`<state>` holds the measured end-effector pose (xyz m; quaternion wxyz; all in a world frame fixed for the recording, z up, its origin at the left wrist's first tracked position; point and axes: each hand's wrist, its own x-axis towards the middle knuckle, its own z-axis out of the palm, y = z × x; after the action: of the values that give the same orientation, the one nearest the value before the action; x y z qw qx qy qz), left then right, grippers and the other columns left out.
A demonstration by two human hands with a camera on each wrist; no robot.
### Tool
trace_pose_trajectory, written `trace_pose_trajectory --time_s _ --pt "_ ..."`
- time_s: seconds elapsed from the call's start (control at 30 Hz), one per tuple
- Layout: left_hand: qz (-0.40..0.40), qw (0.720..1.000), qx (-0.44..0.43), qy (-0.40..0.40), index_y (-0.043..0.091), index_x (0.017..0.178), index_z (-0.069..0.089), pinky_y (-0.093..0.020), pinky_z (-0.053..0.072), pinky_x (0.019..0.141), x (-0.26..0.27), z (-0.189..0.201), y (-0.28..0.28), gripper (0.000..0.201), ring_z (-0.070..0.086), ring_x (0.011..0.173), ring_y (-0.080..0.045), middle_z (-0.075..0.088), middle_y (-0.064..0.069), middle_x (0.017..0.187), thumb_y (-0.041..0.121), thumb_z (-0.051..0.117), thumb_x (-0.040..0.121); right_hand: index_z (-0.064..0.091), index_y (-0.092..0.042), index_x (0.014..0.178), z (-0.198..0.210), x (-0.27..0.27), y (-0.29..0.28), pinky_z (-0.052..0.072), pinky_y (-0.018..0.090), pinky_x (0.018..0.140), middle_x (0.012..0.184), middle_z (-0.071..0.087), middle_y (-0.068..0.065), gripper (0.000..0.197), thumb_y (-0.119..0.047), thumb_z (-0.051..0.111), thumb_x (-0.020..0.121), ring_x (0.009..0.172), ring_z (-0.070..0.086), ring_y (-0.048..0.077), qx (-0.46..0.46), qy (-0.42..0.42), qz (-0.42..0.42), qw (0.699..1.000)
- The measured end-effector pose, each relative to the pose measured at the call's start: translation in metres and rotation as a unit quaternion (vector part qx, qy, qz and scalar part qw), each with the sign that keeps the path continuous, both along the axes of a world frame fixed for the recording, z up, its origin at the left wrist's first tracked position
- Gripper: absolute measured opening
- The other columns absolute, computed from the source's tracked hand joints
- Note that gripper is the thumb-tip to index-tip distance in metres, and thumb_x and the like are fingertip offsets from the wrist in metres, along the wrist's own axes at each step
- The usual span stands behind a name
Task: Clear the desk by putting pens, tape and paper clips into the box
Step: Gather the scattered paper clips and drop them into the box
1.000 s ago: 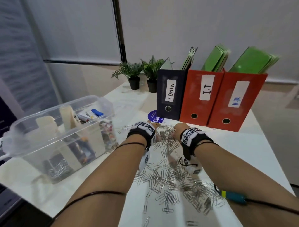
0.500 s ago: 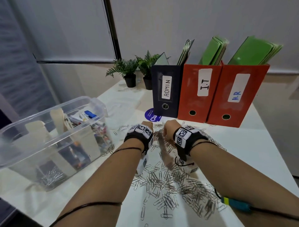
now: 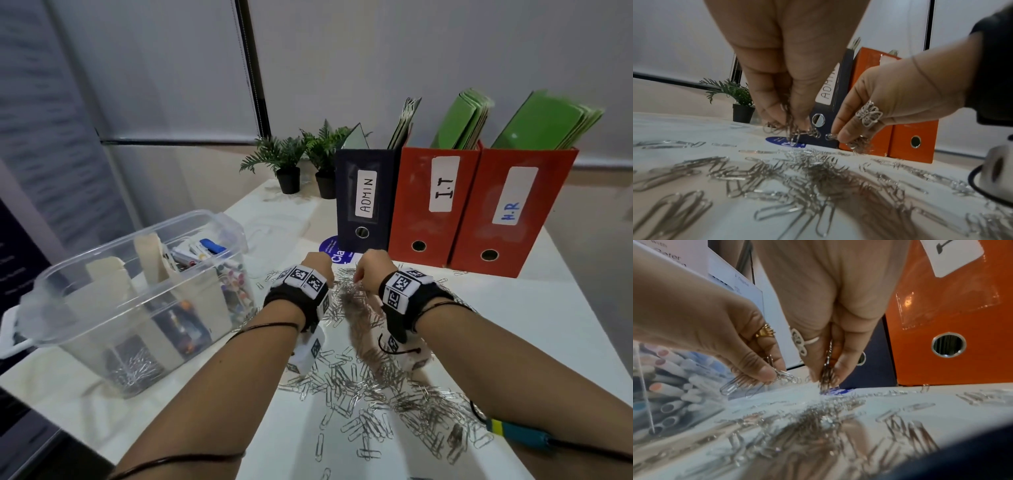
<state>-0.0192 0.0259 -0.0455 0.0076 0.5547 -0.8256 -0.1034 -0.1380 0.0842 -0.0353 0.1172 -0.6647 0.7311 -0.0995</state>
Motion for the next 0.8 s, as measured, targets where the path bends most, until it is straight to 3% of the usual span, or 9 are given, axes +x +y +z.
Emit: trace_pose_trajectory --time_s 0.07,0.13,0.3,0.4,0.5,0.6,0.67,0.73,0.8 --pt "0.002 1.000 -0.012 0.024 0.011 0.074 0.066 -0.027 0.050 0.089 0.007 0.008 0.009 0.012 0.063 0.104 -0.023 0.069 -0.011 0.109 0.011 0.060 0.085 0.075 -0.010 0.098 0.007 0.002 0.005 0.050 0.029 0.094 0.107 0.071 0.005 0.020 -0.003 0.061 0.086 0.105 0.063 0.022 -0.015 -0.001 0.011 1.000" --pt "0.010 0.998 -0.027 0.054 0.004 0.090 0.071 -0.028 0.050 0.091 0.015 0.017 0.019 0.014 0.062 0.106 -0.024 0.069 -0.012 0.109 0.011 0.059 0.085 0.075 -0.010 0.099 0.018 0.006 0.006 0.049 0.029 0.096 0.109 0.070 0.006 0.018 -0.006 0.062 0.086 0.106 0.063 0.021 -0.026 -0.020 0.017 0.999" --pt "0.033 0.990 -0.071 0.118 0.002 0.099 0.073 -0.026 0.048 0.090 0.042 0.046 0.041 0.019 0.063 0.105 -0.023 0.070 -0.010 0.107 0.010 0.061 0.086 0.072 -0.008 0.108 0.045 0.019 0.014 0.047 0.027 0.098 0.122 0.064 0.009 0.023 -0.008 0.062 0.087 0.117 0.056 0.021 -0.020 -0.078 0.008 0.997" --pt "0.044 0.984 -0.089 0.145 0.005 0.102 0.073 -0.023 0.047 0.088 0.058 0.062 0.056 0.020 0.063 0.105 -0.021 0.071 -0.007 0.108 0.011 0.063 0.086 0.074 -0.005 0.100 0.050 0.032 0.022 0.054 0.020 0.075 0.102 0.071 0.010 0.018 -0.006 0.065 0.084 0.087 0.066 0.017 -0.045 -0.133 0.006 0.990" --pt "0.056 0.976 -0.122 0.174 0.005 0.103 0.073 -0.022 0.044 0.087 0.081 0.081 0.075 0.021 0.062 0.105 -0.021 0.071 -0.008 0.108 0.013 0.063 0.087 0.072 0.005 0.093 0.060 0.053 0.028 0.059 0.033 0.078 0.077 0.067 0.014 0.014 -0.002 0.070 0.081 0.066 0.064 0.019 -0.051 -0.244 -0.005 0.968" --pt "0.091 0.958 -0.162 0.217 0.004 0.099 0.074 -0.017 0.042 0.078 0.114 0.105 0.092 0.018 0.064 0.099 -0.020 0.072 -0.009 0.103 0.012 0.064 0.086 0.070 0.010 0.091 0.076 0.081 0.030 0.058 0.024 0.064 0.064 0.062 0.012 0.014 0.001 0.069 0.080 0.056 0.061 0.017 -0.057 -0.303 0.022 0.951" --pt "0.122 0.945 -0.186 0.239 0.004 0.095 0.074 -0.016 0.039 0.069 0.141 0.119 0.100 0.017 0.063 0.088 -0.019 0.072 -0.010 0.098 0.011 0.064 0.085 0.069 0.012 0.091 0.086 0.105 0.029 0.057 0.023 0.061 0.061 0.060 0.010 0.015 0.003 0.070 0.079 0.053 0.059 0.017 -0.070 -0.326 0.048 0.942" --pt "0.153 0.933 -0.205 0.254 0.002 0.095 0.074 -0.021 0.042 0.071 0.171 0.131 0.108 0.016 0.062 0.083 -0.020 0.072 -0.013 0.095 0.010 0.065 0.084 0.069 0.013 0.091 0.096 0.133 0.028 0.058 0.026 0.063 0.059 0.059 0.010 0.015 0.005 0.070 0.078 0.051 0.058 0.017 -0.079 -0.347 0.074 0.932" --pt "0.188 0.920 -0.220 0.263 0.001 0.094 0.073 -0.027 0.048 0.079 0.202 0.139 0.115 0.017 0.066 0.090 -0.026 0.072 -0.016 0.095 0.011 0.068 0.082 0.069 0.012 0.091 0.105 0.162 0.028 0.058 0.024 0.062 0.059 0.059 0.009 0.015 0.005 0.070 0.078 0.049 0.058 0.014 -0.080 -0.363 0.103 0.922"
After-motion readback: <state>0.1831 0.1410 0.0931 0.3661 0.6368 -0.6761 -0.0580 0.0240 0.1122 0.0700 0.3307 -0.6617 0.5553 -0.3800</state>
